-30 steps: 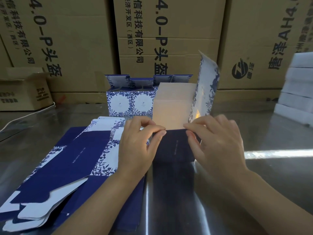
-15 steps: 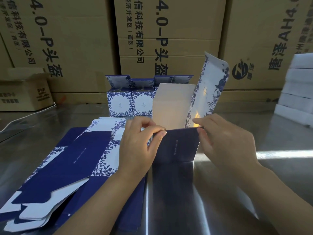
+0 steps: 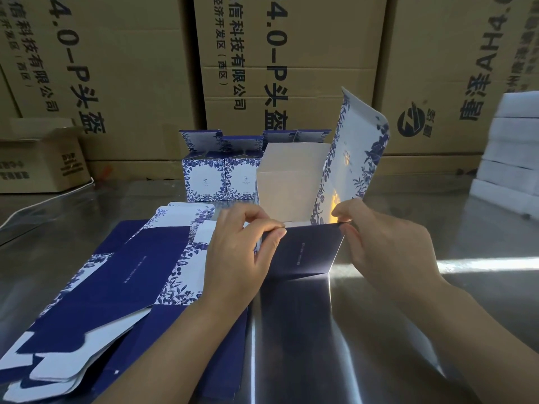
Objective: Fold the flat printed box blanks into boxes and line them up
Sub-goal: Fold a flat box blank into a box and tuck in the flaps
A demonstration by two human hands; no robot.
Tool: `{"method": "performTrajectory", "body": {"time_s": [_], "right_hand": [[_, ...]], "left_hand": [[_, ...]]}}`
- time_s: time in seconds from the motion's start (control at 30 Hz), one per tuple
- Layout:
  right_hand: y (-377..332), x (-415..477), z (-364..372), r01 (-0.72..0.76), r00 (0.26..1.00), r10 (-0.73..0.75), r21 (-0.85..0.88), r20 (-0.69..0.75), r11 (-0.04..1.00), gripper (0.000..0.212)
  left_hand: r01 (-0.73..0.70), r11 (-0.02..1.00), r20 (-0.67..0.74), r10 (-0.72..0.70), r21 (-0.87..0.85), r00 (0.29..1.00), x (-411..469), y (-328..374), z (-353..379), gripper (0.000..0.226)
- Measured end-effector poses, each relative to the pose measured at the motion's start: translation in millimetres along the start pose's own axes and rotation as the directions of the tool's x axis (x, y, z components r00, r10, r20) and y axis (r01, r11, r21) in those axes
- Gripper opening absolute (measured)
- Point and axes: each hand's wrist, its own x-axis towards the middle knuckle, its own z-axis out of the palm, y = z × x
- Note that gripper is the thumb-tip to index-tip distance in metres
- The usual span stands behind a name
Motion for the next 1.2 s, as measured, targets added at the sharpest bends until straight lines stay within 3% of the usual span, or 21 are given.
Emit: {"method": "performTrajectory", "body": {"time_s": [0.2,0.37,0.7,0.83,0.97,1.2], "right_hand": [[0.0,-0.3,0.5,0.089,0.996,-0.09,-0.032,-0.02,0.995,0.014],[-4.3,-1.6,1.8,0.102,0.995,-0.101,0.052,-0.005,0.993,0.026],[-4.6,-2.6,2.3,0.064,0.998,-0.064,0.083,-0.006,0.994,0.016],[-6.2,-2.1,0.5,0.05,0.999,-0.049,0.144,-0.008,0.988,0.028],[-14.4,-4.8,1.4,0.02,1.0,-0.024,0.219,0.014,0.975,0.014],[-13.8,-5.5,-0.6,-0.028,0.996,0.011,0.209,0.085,0.977,0.012]], "left_hand": [[0.014,1.0,0.02,-0.014,-0.01,1.0,0.3,1.7,-0.1,0.023],[-0.011,1.0,0.016,0.011,-0.005,1.0,0.6,1.4,0.3,0.023],[-0.008,1.0,0.025,0.008,-0.008,1.0,-0.2,2.2,-0.5,0.023],[-0.032,0.999,0.014,0.032,0.0,0.999,0.2,3.4,-0.6,0.022],[-0.065,0.998,0.019,0.065,-0.025,0.998,-0.9,4.7,1.3,0.02],[-0.071,0.996,0.001,0.071,-0.044,0.997,-2.2,6.5,0.5,0.019]]}}
